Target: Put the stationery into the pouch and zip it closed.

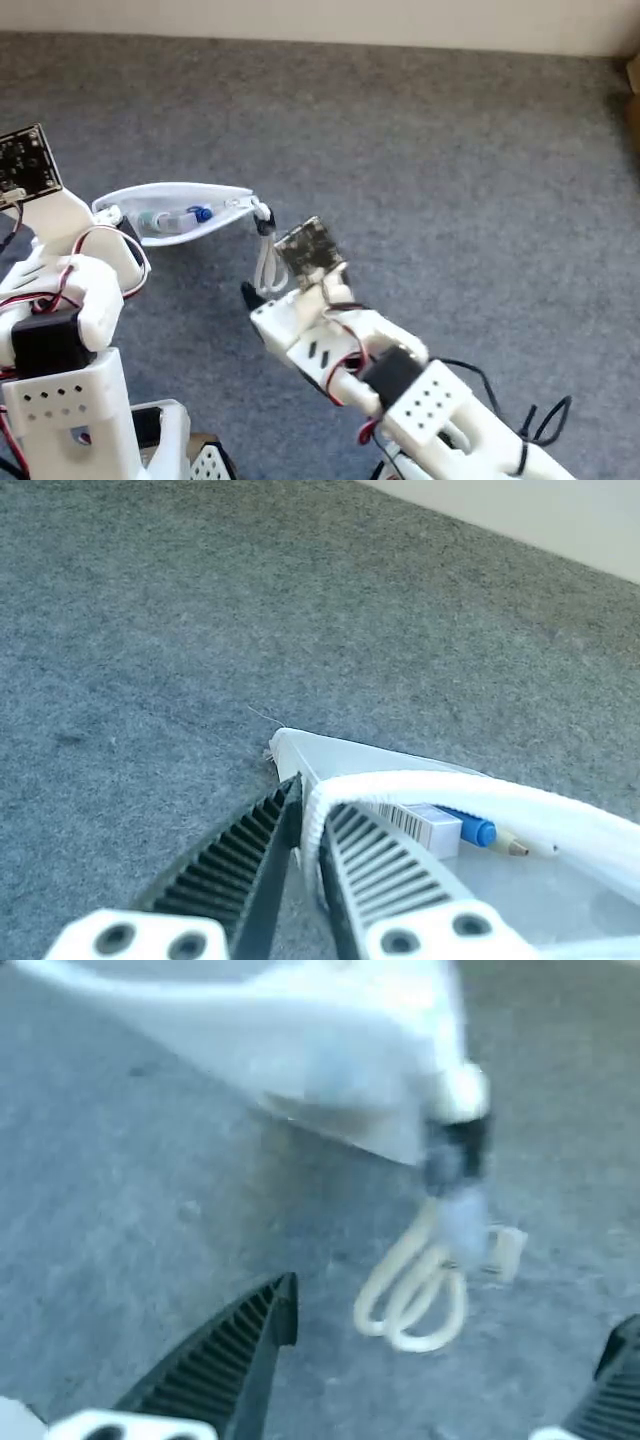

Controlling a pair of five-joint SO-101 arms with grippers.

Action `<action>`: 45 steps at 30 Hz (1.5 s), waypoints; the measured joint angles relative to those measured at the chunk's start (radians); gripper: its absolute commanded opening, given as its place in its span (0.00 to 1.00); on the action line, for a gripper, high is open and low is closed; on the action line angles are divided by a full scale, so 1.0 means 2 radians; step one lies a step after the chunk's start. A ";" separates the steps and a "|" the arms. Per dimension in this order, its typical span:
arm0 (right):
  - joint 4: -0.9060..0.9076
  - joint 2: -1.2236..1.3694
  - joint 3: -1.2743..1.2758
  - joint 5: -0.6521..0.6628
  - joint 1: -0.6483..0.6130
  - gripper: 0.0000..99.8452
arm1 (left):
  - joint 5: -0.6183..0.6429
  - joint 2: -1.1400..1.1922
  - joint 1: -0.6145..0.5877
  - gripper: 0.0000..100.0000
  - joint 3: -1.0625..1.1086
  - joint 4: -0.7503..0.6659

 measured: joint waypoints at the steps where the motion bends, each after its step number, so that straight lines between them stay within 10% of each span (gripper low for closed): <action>1: -0.021 0.012 0.000 0.000 0.000 0.43 | 0.000 0.000 0.000 0.01 0.000 0.000; 15: -0.267 0.199 0.000 0.000 0.084 0.42 | 0.000 0.000 0.000 0.01 0.000 0.000; 45: -0.326 0.140 0.051 -0.001 0.087 0.42 | 0.000 0.000 0.000 0.01 0.000 0.000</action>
